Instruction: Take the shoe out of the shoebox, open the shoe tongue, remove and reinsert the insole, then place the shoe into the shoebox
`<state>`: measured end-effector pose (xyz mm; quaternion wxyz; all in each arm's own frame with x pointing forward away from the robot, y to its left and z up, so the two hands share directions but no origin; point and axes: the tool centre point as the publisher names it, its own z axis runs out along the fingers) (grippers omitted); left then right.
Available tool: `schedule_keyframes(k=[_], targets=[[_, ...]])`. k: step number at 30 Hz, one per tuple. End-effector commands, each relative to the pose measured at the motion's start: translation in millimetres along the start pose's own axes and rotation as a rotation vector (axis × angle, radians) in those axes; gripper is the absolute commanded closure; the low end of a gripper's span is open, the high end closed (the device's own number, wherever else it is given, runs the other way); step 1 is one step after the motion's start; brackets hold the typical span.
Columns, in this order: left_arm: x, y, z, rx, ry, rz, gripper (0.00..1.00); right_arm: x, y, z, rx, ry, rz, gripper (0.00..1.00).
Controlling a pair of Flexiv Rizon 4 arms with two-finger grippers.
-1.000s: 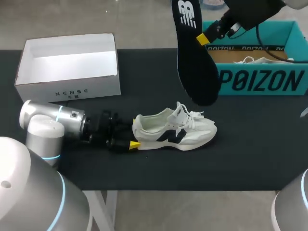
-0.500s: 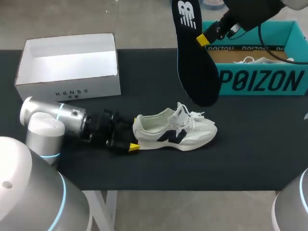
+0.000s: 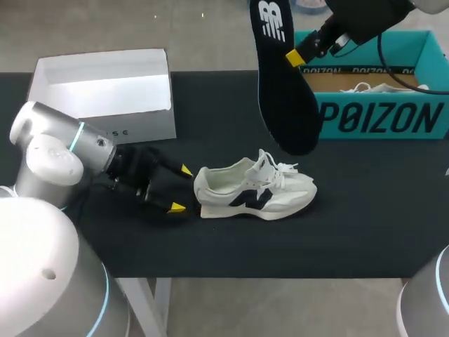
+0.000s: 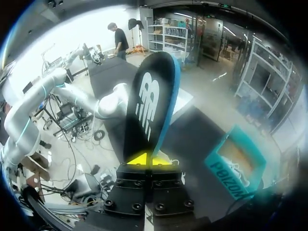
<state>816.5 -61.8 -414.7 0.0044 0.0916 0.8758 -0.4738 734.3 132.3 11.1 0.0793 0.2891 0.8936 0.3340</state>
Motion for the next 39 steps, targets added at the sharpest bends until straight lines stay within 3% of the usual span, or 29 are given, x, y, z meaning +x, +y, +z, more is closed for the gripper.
schedule_keyframes(k=[1, 5, 11, 14, 24, 30, 39], targets=[[8.9, -24.1, -40.8, -0.258, 0.018, -0.008, 0.0, -0.8, 1.6, 1.3, 0.002, 0.002, 0.0, 1.0], [8.6, -41.6, -58.7, -0.378, 0.066, 0.005, 0.0, -0.8, 1.6, 1.3, 0.002, 0.002, 0.0, 1.0], [10.8, -65.2, -68.5, -0.464, 0.143, 0.01, 0.0, -0.8, 1.6, 1.3, 0.002, 0.002, 0.0, 1.0], [11.5, -70.9, -69.7, -0.444, 0.153, 0.002, 0.0, -0.8, 1.6, 1.3, 0.002, 0.002, 0.0, 1.0], [12.1, -69.4, -67.7, -0.548, 0.126, -0.003, 0.0, -0.8, 1.6, 1.3, 0.002, 0.002, 0.0, 1.0], [12.1, -69.4, -67.7, -0.548, 0.126, -0.003, 0.0, -0.8, 1.6, 1.3, 0.002, 0.002, 0.0, 1.0], [12.1, -69.4, -67.7, -0.548, 0.126, -0.003, 0.0, 15.1, 2.7, -17.6, -0.002, -0.022, 0.001, 1.0]])
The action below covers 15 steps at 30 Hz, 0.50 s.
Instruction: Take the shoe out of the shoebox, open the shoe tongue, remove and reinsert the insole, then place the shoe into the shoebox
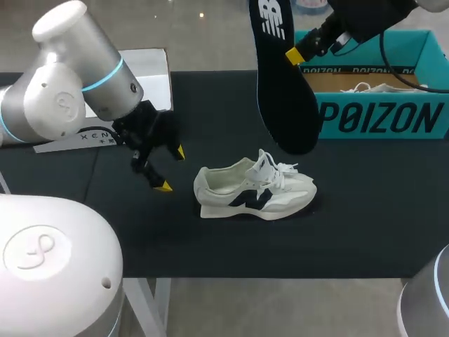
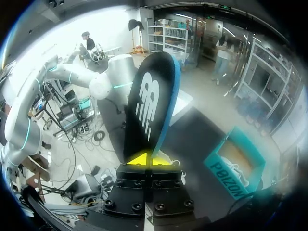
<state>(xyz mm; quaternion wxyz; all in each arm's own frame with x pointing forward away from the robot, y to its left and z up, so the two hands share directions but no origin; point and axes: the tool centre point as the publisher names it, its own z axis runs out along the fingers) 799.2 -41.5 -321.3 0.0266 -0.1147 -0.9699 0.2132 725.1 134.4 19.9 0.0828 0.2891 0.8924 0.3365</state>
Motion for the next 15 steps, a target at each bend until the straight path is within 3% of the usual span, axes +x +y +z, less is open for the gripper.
schedule_keyframes(k=[1, 15], targets=[[0.9, 0.4, -0.6, -0.001, -0.001, 0.001, 0.0, 6.8, -0.8, -10.7, 0.004, -0.019, 0.003, 1.0], [0.9, 0.4, -0.6, -0.001, -0.001, 0.001, 0.0, 8.1, -2.8, -12.8, 0.0, -0.023, 0.005, 1.0]])
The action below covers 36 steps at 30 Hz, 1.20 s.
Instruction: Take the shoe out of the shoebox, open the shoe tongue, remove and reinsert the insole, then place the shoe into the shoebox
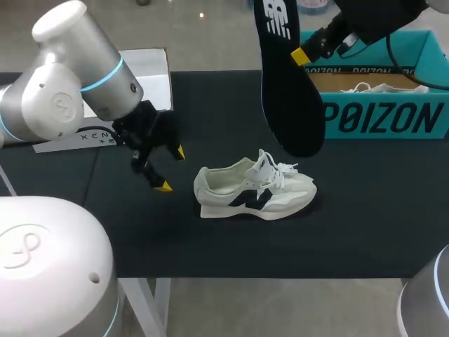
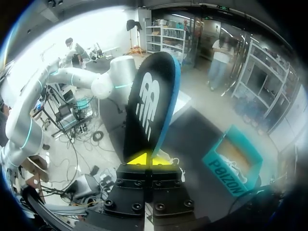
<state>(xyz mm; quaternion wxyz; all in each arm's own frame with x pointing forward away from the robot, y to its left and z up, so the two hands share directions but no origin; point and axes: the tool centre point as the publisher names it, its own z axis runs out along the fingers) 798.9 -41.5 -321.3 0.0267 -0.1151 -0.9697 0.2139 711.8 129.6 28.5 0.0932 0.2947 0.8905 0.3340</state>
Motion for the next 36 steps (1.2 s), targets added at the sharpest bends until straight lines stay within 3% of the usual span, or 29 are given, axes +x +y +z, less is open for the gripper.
schedule_keyframes(k=[1, 8, 12, 19, 25, 36], targets=[[-2.7, -3.9, -2.0, -0.006, -0.004, 0.011, 0.0, -0.5, 0.6, 1.0, 0.002, 0.001, 0.001, 1.0], [-18.1, -34.4, -7.6, 0.004, -0.024, 0.088, 0.0, -0.5, 0.6, 1.0, 0.002, 0.001, 0.001, 1.0], [-31.6, -61.7, -6.9, -0.007, -0.05, 0.12, 0.0, -0.5, 0.6, 1.0, 0.002, 0.001, 0.001, 1.0], [-55.1, -88.3, 21.2, -0.012, -0.077, 0.107, 0.0, -0.5, 0.6, 1.0, 0.002, 0.001, 0.001, 1.0], [-71.2, -91.3, 49.3, -0.026, -0.102, 0.062, 0.0, -0.5, 0.6, 1.0, 0.002, 0.001, 0.001, 1.0], [-78.9, -80.1, 85.0, -0.073, -0.087, 0.023, 0.0, -0.5, 0.6, 1.0, 0.002, 0.001, 0.001, 1.0]])
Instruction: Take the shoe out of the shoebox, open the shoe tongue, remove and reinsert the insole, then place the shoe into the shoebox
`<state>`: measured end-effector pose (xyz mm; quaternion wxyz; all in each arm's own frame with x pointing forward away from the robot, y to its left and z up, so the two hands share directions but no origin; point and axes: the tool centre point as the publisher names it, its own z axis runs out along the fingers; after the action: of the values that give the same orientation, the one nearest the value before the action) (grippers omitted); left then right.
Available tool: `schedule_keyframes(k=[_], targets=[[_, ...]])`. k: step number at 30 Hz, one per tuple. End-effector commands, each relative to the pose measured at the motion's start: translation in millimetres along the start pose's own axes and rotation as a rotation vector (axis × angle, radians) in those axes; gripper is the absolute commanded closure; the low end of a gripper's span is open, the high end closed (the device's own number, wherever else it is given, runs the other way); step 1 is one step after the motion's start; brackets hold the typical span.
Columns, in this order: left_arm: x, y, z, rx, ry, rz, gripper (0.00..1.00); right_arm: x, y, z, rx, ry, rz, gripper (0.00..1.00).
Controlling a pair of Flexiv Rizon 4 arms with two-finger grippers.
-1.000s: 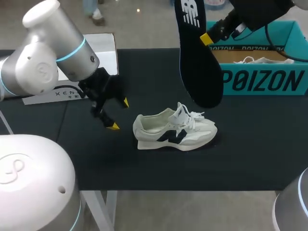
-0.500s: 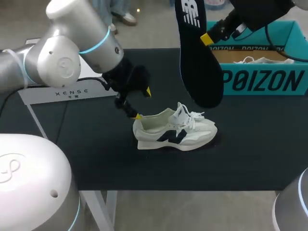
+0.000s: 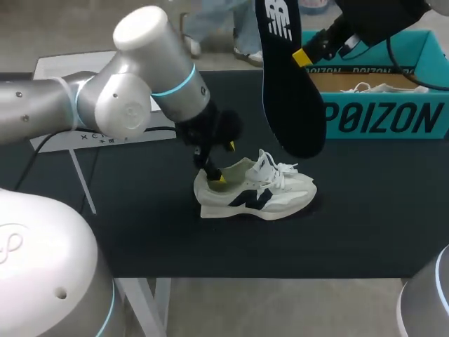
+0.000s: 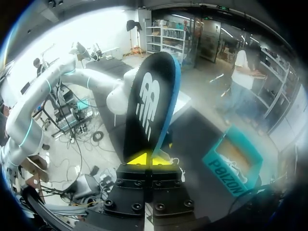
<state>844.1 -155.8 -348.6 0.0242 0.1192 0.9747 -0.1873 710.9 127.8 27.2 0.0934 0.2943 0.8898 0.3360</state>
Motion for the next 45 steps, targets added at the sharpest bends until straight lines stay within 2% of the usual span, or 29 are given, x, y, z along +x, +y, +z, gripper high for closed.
schedule_keyframes(k=[1, 7, 8, 10, 11, 12, 13, 21, 28, 31, 38, 41, 45], targets=[[-7.0, -1.5, 20.8, -0.011, -0.002, -0.004, 0.0, -0.1, 2.9, 1.3, 0.006, 0.0, 0.001, 1.0], [-10.1, 4.8, 34.1, -0.031, 0.021, -0.016, 0.0, -0.1, 2.9, 1.3, 0.006, 0.0, 0.001, 1.0], [-10.4, 6.4, 37.4, -0.033, 0.031, -0.024, 0.05, -0.1, 2.9, 1.3, 0.006, 0.0, 0.001, 1.0], [-10.0, 9.6, 43.0, -0.041, 0.035, -0.027, 0.42, -0.1, 2.9, 1.3, 0.006, 0.0, 0.001, 1.0], [-9.7, 10.3, 44.9, -0.04, 0.036, -0.027, 0.68, -0.1, 2.9, 1.3, 0.006, 0.0, 0.001, 1.0], [-9.8, 10.9, 46.0, -0.044, 0.034, -0.029, 0.87, -0.1, 2.9, 1.3, 0.006, 0.0, 0.001, 1.0], [-9.0, 11.0, 46.7, -0.042, 0.034, -0.026, 1.0, -0.1, 2.9, 1.3, 0.006, 0.0, 0.001, 1.0], [-13.1, 9.1, 48.1, -0.031, 0.028, -0.02, 1.0, -0.1, 2.9, 1.3, 0.006, 0.0, 0.001, 1.0], [-7.5, 4.7, 45.9, -0.022, 0.053, -0.011, 1.0, -0.1, 2.9, 1.3, 0.006, 0.0, 0.001, 1.0], [-7.7, 2.1, 42.0, 0.013, 0.071, 0.017, 1.0, -0.1, 2.9, 1.3, 0.006, 0.0, 0.001, 1.0], [-25.3, -8.8, 14.5, 0.121, 0.13, 0.125, 1.0, -0.1, 2.9, 1.3, 0.006, 0.0, 0.001, 1.0], [-37.7, -14.3, -2.7, 0.141, 0.133, 0.192, 1.0, -0.1, 2.9, 1.3, 0.006, 0.0, 0.001, 1.0], [-54.0, -25.3, -22.7, 0.153, 0.184, 0.379, 1.0, -0.1, 2.9, 1.3, 0.006, 0.0, 0.001, 1.0]])
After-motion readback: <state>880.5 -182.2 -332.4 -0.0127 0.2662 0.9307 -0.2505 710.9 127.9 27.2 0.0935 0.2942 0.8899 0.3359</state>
